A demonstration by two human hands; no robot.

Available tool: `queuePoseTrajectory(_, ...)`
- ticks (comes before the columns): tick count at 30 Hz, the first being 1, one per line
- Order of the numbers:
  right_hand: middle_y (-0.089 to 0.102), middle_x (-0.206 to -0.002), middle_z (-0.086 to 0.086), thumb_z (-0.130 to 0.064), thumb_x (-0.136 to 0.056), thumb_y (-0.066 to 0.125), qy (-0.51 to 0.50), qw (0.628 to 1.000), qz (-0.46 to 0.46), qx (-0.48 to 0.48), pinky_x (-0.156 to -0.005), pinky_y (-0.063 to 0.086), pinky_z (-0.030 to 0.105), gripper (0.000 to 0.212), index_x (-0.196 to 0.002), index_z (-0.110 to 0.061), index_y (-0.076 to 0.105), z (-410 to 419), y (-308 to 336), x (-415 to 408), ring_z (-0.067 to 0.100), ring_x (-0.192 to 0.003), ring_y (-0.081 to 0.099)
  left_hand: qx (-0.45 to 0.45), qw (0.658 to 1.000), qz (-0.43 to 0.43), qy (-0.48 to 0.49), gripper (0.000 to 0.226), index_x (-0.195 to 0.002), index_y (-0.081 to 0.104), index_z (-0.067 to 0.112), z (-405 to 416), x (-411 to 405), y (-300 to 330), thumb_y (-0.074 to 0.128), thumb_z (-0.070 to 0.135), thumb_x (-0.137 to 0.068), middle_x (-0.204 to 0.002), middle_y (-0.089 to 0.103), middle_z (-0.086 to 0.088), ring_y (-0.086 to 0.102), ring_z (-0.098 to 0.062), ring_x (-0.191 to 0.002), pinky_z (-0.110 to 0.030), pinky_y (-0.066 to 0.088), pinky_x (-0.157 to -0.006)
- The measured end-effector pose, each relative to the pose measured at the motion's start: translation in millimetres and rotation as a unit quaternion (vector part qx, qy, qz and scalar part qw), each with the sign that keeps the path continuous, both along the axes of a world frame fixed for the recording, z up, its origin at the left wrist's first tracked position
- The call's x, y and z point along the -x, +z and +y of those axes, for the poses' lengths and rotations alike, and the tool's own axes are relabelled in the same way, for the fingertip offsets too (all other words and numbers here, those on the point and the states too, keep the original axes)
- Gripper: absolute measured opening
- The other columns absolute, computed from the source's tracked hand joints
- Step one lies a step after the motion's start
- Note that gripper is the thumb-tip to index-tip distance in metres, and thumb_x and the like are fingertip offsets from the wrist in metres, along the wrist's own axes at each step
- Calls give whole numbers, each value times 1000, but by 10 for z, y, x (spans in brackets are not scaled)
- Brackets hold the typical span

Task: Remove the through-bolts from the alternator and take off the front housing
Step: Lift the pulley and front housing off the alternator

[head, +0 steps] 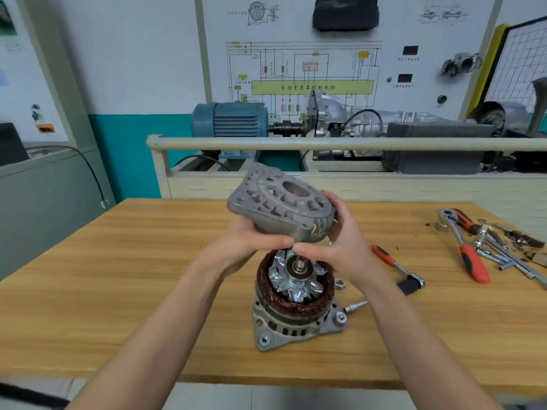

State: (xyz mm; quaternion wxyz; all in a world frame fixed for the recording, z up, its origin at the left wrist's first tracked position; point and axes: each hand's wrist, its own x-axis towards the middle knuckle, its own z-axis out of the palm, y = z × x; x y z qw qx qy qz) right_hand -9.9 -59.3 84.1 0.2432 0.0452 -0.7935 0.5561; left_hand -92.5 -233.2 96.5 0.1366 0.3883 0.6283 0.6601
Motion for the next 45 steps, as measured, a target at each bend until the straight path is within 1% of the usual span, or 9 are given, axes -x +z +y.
queuePoseTrajectory(4, 51, -133, -7, -43, -38, 94, -8, 998, -49, 32, -106, 43, 43, 122, -142, -23, 33, -97, -220, 139, 12, -123, 51, -73, 984, -154, -44, 92, -117, 54, 5, 17, 39, -133, 97, 34, -40, -109, 72, -8, 67, -23, -104, -30, 54, -85)
queuePoseTrajectory(9, 51, -128, -14, -65, -32, 85, -36, 998, -55, 5, -101, 42, 27, 126, -140, -27, 33, -96, -129, 318, 3, -117, 51, -226, 935, -268, -53, 110, -136, 42, -5, 176, 57, -59, 95, 32, -47, -134, 52, -27, 53, -38, -118, -46, 51, -95)
queuePoseTrajectory(15, 44, -135, -19, -70, -40, 82, 0, 996, -84, -31, -102, 37, 27, 111, -135, -39, 34, -24, 14, 397, -1, -124, 44, -259, 937, -233, 12, 55, -122, 50, -2, 162, 139, -7, 60, 0, -68, -111, 64, -18, 63, -30, -97, -41, 57, -80)
queuePoseTrajectory(19, 36, -151, -7, -80, -43, 72, 56, 992, -109, 7, -109, 38, 38, 123, -146, -27, 31, -163, 213, 451, 11, -133, 40, -119, 979, -89, 142, 45, -105, 56, 5, 112, 186, -38, 66, -14, -65, -92, 67, -15, 65, -28, -86, -40, 58, -70)
queuePoseTrajectory(22, 52, -137, -2, -72, -51, 73, 112, 985, -123, 39, -106, 43, 41, 100, -133, -27, 41, -399, 353, 568, 14, -123, 53, -6, 985, 34, 167, 51, -104, 55, 14, 130, 201, -19, 60, -22, -68, -87, 60, -10, 62, -11, -66, -23, 50, -53)
queuePoseTrajectory(27, 72, -95, 8, -31, -81, 73, 75, 961, -153, 219, -68, 56, 29, 33, -105, -10, 63, -356, 411, 887, 17, -83, 70, 292, 879, 325, 191, 78, -141, 34, 15, 165, 468, 2, 62, -5, -71, -138, 43, -15, 42, -32, -129, -47, 46, -98)
queuePoseTrajectory(32, 70, -95, 9, -16, -86, 68, 78, 920, -291, 251, -63, 57, 32, 28, -111, -8, 58, -121, 185, 1287, 21, -82, 69, 440, 825, 322, 148, 67, -137, 35, 11, 220, 808, -138, 60, 1, -75, -131, 46, -12, 47, -30, -122, -42, 47, -97)
queuePoseTrajectory(41, 68, -91, 7, -42, -81, 71, 65, 876, -474, -56, -58, 50, 21, 35, -95, -12, 59, 158, -275, 1871, 16, -77, 65, 561, 748, 335, 118, 73, -149, 23, 12, 197, 1226, -768, 61, 14, -87, -155, 18, -24, 22, -41, -142, -52, 38, -108)
queuePoseTrajectory(45, 69, -87, 4, -43, -85, 64, 101, 856, -501, -76, -57, 45, 18, 34, -96, -11, 62, 247, -372, 1927, 12, -70, 61, 586, 727, 344, 100, 82, -153, 12, 18, 226, 1281, -869, 61, 16, -87, -157, 11, -25, 15, -41, -144, -54, 34, -109)
